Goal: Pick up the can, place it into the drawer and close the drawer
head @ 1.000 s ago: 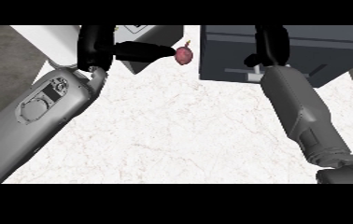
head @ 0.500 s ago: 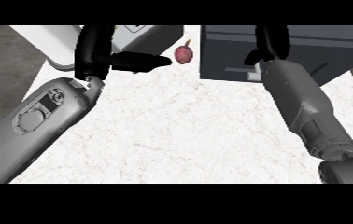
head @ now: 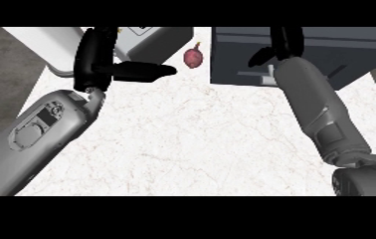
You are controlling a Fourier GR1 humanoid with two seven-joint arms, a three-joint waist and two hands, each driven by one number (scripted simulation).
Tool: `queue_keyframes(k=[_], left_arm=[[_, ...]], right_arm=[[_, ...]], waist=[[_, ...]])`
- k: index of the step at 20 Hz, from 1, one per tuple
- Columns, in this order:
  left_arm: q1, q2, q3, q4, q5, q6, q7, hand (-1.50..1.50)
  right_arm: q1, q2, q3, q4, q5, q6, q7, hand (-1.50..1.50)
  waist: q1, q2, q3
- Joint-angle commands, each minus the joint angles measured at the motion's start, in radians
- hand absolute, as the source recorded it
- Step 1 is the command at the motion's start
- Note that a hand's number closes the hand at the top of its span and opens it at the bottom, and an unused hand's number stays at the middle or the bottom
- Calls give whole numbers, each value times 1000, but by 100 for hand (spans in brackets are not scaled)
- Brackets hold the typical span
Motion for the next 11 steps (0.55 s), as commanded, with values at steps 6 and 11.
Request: queue_keyframes(k=[6, 11], left_arm=[[88, 18, 15, -43, -13, 9, -18, -150], [148, 60, 59, -88, -9, -38, -38, -150]], right_arm=[[-83, 84, -242, -57, -313, 172, -122, -150], [-96, 71, -264, -40, -340, 164, -126, -150]], waist=[[-9, -18, -3], [-3, -16, -5]])
